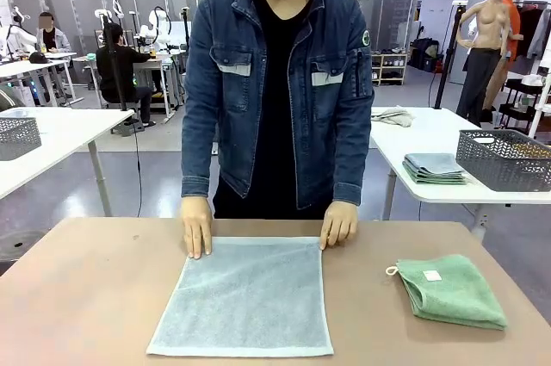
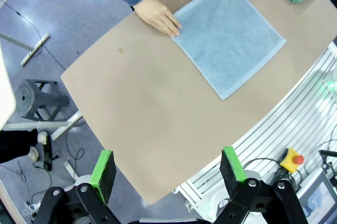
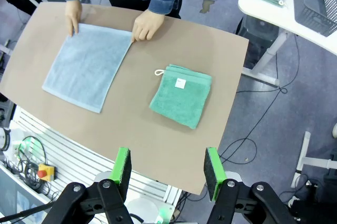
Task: Fold the towels and place them in the basket.
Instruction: When a person lays out a Towel with hook on the table, fold it in half twice.
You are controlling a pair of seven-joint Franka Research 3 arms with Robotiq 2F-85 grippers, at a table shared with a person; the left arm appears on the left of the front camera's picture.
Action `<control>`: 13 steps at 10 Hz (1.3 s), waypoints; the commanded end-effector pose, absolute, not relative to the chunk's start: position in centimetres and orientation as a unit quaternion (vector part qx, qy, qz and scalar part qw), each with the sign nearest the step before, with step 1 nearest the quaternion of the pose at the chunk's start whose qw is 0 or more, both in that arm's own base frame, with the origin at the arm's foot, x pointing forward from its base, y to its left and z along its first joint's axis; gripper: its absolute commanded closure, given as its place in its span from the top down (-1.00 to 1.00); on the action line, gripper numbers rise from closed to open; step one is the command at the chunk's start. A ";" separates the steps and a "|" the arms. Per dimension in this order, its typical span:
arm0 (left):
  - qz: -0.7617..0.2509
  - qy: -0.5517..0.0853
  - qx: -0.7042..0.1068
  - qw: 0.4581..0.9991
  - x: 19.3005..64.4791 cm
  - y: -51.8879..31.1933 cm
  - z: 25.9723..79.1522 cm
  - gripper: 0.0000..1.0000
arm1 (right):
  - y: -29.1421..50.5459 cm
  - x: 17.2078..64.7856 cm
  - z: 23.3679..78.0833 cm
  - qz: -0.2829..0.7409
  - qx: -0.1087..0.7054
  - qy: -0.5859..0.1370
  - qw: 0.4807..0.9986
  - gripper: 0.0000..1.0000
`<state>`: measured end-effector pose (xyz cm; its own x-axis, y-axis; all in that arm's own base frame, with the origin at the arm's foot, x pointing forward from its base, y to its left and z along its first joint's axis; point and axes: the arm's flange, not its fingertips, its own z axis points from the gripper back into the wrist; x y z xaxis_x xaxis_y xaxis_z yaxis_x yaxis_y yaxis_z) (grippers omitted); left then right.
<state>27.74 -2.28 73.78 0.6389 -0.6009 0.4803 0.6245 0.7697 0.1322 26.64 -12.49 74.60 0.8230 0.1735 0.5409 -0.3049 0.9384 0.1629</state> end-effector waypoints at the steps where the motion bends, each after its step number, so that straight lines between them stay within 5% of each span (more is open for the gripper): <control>1: -0.347 -0.260 -0.020 0.901 27.6 -2.2 73.5 1.00 | -12.6 26.6 74.6 0.129 0.113 -0.269 0.948 0.40; 2: -0.339 -0.257 -0.023 0.905 27.7 -2.3 73.8 1.00 | -12.5 26.6 74.6 0.126 0.122 -0.269 0.947 0.40; 5: -0.526 -0.288 0.049 0.799 23.6 -5.6 73.8 1.00 | -6.6 23.7 75.2 0.362 0.016 -0.273 0.891 0.40; 8: -0.605 -0.307 0.079 0.731 21.0 -6.8 73.0 1.00 | -2.1 21.5 74.5 0.495 -0.038 -0.253 0.830 0.40; 13: -0.669 -0.266 0.105 0.686 21.2 -10.9 68.9 1.00 | 5.6 21.5 70.0 0.569 -0.031 -0.238 0.786 0.40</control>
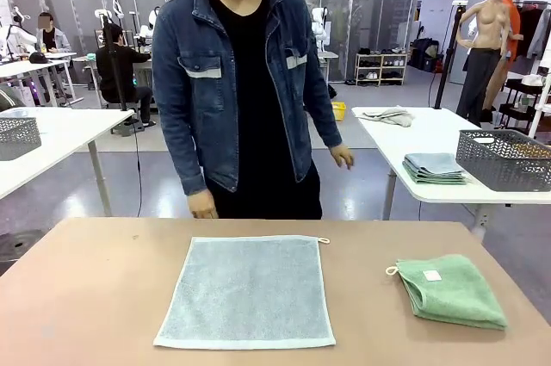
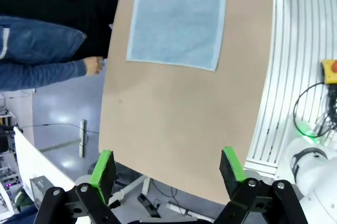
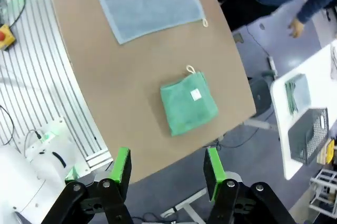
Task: Fold the towels and place them in the basket.
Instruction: When a person lays out a Towel with hook on the table, fold it in half twice.
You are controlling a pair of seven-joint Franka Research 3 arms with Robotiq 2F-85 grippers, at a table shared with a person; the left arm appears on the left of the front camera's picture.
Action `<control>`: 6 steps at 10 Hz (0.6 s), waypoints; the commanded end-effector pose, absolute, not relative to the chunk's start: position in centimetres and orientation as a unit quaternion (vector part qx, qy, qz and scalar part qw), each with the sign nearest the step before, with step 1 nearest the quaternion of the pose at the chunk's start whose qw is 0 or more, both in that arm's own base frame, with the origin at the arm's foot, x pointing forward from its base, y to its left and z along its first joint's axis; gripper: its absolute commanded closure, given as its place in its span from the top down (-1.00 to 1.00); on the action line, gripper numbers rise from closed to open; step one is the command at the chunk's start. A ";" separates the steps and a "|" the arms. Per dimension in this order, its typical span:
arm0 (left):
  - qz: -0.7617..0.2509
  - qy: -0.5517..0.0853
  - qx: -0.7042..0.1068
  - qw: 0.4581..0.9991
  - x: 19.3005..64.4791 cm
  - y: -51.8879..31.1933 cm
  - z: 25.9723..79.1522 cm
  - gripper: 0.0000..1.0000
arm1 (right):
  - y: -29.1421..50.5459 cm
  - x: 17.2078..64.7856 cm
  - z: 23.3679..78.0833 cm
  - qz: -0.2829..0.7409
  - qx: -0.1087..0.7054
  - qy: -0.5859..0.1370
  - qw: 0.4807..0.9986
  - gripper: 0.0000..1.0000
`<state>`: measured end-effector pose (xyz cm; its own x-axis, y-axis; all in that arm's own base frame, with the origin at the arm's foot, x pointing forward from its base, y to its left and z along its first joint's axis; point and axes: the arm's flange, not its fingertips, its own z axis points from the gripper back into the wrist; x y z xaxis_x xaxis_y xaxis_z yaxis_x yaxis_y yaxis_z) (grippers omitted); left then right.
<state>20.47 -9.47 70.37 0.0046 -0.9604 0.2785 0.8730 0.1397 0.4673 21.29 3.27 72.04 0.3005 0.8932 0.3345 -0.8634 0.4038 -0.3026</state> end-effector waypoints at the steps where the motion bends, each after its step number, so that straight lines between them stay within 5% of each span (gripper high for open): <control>1: -0.686 -0.250 0.096 0.676 22.3 -12.5 66.5 1.00 | 8.2 21.9 67.8 0.589 -0.020 -0.236 0.772 0.40; 5: -0.676 -0.185 0.043 0.712 23.5 -15.0 60.6 1.00 | 11.6 22.0 62.0 0.610 -0.015 -0.192 0.769 0.40; 6: -0.675 -0.181 0.096 0.709 23.4 -14.9 60.8 1.00 | 11.5 21.8 61.9 0.615 -0.053 -0.192 0.763 0.40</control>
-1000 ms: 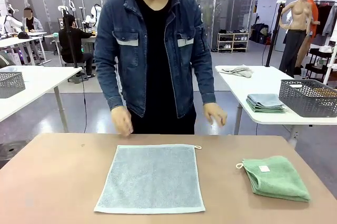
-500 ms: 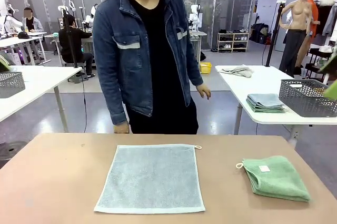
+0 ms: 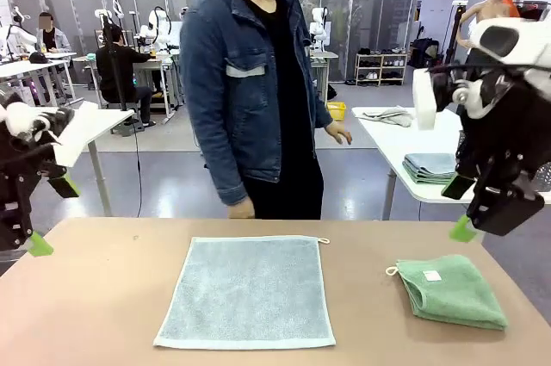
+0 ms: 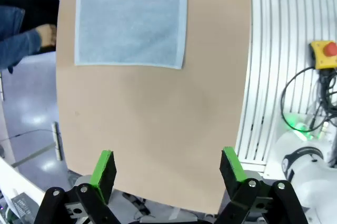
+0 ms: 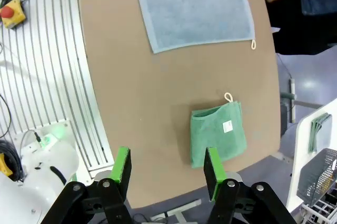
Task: Fold the towels and place them in the basket.
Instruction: When a person lays out a Towel with hook on the table, fold it in half twice.
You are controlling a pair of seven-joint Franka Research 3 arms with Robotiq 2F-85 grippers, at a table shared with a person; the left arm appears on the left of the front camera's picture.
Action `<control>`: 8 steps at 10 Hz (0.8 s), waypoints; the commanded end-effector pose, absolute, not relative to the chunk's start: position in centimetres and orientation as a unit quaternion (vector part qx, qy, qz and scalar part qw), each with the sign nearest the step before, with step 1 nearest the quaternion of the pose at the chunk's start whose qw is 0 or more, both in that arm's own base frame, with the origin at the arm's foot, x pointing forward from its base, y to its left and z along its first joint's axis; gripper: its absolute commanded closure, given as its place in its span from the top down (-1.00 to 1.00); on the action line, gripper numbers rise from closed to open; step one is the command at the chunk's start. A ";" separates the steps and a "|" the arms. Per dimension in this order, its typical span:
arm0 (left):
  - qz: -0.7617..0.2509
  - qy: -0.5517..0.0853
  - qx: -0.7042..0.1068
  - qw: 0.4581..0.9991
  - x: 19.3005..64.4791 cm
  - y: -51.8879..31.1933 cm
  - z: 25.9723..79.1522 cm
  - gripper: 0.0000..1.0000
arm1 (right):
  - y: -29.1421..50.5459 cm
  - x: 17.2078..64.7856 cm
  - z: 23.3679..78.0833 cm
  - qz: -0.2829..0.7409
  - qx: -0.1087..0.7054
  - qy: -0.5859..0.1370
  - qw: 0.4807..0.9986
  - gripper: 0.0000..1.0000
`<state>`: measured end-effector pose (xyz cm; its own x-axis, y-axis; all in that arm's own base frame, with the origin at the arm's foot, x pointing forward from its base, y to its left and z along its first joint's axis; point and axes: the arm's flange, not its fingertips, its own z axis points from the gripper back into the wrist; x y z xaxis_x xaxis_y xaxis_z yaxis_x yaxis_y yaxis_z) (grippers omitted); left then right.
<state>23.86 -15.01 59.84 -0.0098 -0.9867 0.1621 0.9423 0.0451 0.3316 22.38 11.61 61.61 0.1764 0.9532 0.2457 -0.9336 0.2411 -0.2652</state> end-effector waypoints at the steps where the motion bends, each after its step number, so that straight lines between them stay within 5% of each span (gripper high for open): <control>1: -0.693 -0.182 0.056 0.695 23.7 -15.0 60.1 1.00 | 11.5 22.5 62.0 0.611 -0.020 -0.186 0.769 0.40; 5: -0.690 -0.179 0.061 0.699 23.8 -15.1 60.0 1.00 | 11.5 22.4 61.9 0.615 -0.025 -0.185 0.766 0.40; 8: -0.728 -0.137 -0.023 0.672 28.8 -18.6 53.9 1.00 | 16.7 25.7 54.9 0.688 0.019 -0.110 0.717 0.40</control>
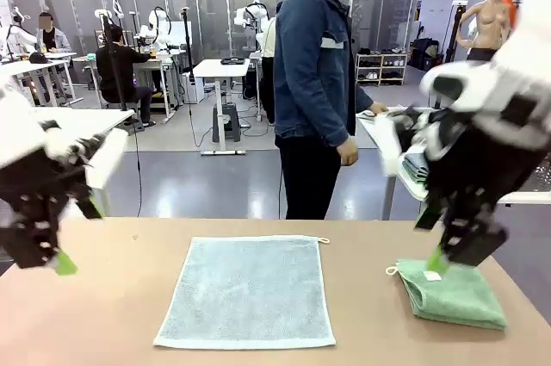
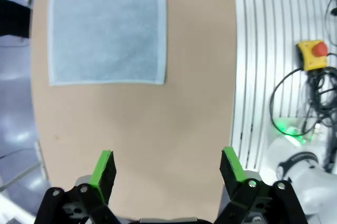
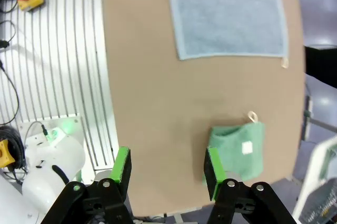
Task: Fold the towels and place them in the basket.
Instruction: When a person lays out a Towel with hook on the table, fold it in half twice.
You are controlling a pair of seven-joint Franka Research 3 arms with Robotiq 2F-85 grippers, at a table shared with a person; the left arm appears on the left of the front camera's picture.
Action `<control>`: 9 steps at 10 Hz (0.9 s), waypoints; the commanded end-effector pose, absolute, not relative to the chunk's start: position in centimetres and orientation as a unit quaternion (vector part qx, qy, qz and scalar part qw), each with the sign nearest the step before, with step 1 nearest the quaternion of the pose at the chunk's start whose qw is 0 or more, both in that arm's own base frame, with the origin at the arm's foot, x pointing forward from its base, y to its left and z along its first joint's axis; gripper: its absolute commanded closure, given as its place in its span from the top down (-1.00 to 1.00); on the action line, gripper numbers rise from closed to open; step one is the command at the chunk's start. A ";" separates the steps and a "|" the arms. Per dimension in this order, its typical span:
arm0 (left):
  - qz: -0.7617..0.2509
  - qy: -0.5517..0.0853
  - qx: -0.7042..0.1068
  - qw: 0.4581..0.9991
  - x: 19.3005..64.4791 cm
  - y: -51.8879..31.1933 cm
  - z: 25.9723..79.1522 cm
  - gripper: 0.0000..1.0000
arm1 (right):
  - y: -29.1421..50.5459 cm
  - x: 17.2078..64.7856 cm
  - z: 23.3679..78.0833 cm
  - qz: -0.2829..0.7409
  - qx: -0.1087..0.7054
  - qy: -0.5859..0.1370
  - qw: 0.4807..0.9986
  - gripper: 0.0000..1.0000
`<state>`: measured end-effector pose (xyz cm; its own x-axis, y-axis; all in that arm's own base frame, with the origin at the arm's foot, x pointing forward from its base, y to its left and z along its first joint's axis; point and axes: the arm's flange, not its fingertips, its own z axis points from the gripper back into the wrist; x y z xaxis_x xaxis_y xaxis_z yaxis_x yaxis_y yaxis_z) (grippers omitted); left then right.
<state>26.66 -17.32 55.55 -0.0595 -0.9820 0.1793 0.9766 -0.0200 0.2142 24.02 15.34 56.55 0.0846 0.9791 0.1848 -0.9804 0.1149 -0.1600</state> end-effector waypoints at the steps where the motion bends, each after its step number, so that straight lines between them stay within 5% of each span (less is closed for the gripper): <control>1: -0.727 -0.114 -0.046 0.676 29.9 -19.2 51.9 1.00 | 17.8 26.1 53.1 0.691 0.030 -0.097 0.716 0.40; 9: -0.685 -0.091 -0.066 0.720 36.5 -21.5 35.4 1.00 | 23.3 31.2 38.5 0.686 0.086 -0.048 0.721 0.40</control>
